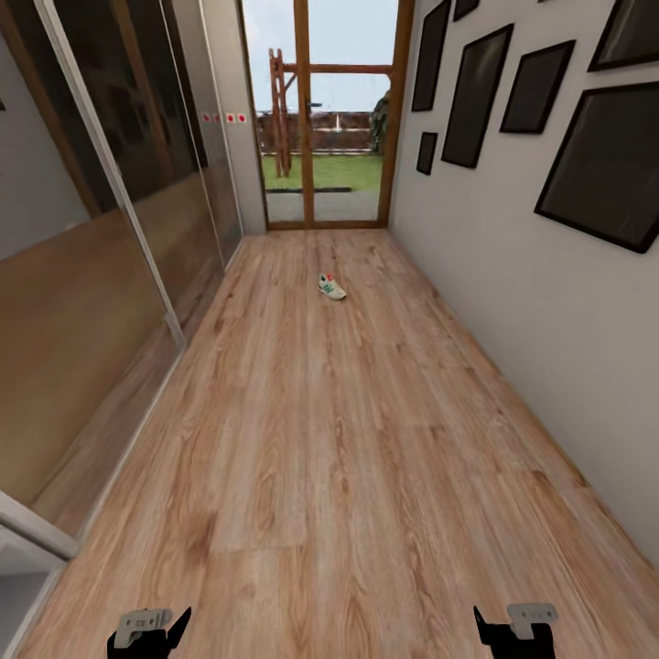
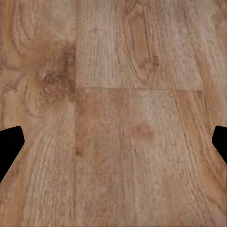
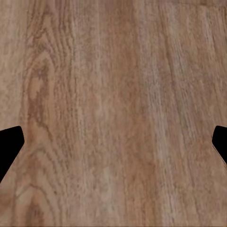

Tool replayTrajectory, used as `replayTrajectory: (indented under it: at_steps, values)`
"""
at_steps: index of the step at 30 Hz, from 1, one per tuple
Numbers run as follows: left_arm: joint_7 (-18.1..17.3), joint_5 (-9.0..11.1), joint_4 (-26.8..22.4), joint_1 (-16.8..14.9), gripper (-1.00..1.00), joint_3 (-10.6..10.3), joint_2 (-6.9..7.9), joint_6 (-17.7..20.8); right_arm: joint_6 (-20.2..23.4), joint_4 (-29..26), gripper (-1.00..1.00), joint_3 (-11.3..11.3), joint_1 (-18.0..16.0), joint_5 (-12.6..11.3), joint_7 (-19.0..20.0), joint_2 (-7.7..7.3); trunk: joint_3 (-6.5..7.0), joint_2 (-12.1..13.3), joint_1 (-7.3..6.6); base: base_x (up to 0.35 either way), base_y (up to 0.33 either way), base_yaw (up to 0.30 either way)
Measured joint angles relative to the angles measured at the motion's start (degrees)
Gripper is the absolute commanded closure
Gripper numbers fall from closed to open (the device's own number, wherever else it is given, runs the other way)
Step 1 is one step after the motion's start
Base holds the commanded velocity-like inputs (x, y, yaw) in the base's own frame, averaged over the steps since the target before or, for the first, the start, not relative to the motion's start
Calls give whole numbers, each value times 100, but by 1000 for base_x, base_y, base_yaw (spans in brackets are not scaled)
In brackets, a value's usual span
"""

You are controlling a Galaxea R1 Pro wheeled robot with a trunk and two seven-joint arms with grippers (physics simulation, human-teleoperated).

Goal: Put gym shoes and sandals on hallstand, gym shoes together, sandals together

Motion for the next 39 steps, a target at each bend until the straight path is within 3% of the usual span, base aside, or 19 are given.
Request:
replayTrajectory:
  at_steps: [24,39]
  values:
    - [0,3,0,0,-100,0,6,0,0,0,-100,0,0,0,0,9,0,0,0,339,0,2]
    - [0,2,0,0,-100,0,7,0,0,0,-100,0,0,0,3,8,0,0,0,339,0,98]
